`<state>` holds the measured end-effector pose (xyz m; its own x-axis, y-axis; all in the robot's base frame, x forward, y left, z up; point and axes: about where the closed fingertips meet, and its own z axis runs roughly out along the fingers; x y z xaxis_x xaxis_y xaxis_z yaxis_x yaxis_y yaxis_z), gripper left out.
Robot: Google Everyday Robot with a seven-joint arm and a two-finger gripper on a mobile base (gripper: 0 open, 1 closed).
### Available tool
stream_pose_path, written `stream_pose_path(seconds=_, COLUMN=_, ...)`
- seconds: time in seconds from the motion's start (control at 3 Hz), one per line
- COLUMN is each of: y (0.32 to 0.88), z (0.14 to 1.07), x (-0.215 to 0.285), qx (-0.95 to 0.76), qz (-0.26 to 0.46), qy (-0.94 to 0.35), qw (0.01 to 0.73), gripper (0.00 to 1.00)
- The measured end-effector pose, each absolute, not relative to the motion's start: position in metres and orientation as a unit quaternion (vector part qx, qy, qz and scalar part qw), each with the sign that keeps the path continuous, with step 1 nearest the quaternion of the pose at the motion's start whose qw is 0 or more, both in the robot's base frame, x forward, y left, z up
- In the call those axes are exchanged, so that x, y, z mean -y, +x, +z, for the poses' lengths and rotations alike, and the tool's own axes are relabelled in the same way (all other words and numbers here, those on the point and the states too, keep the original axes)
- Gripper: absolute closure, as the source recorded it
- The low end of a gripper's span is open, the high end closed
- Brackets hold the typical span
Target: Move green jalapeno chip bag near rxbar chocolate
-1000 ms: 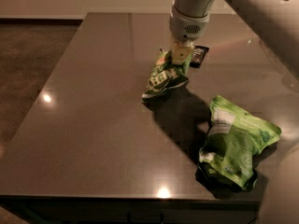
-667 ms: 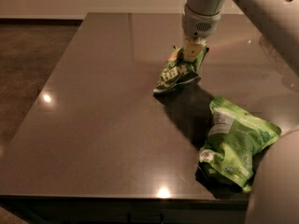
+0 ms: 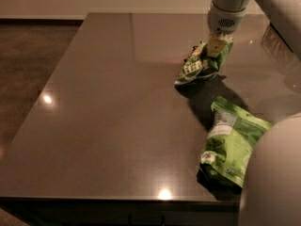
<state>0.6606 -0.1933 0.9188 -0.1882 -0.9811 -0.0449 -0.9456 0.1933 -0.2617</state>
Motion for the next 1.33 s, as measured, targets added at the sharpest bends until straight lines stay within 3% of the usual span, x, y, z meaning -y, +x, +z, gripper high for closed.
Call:
stream_pose_path(seconds=0.33, y=0.669, z=0.914, x=0.216, qx=-0.791, qz=-0.073, qy=-0.596, qw=0.113, gripper=0.82)
stream_pose_path(seconds=0.67, y=0.678, z=0.904, x=0.232, qx=-0.815, qz=-0.051, qy=-0.564, qw=0.126, gripper=0.51)
stream_pose_path(seconds=1.33, y=0.686, z=0.897, x=0.236, qx=-0.822, qz=-0.045, qy=-0.552, qw=0.135, gripper=0.05)
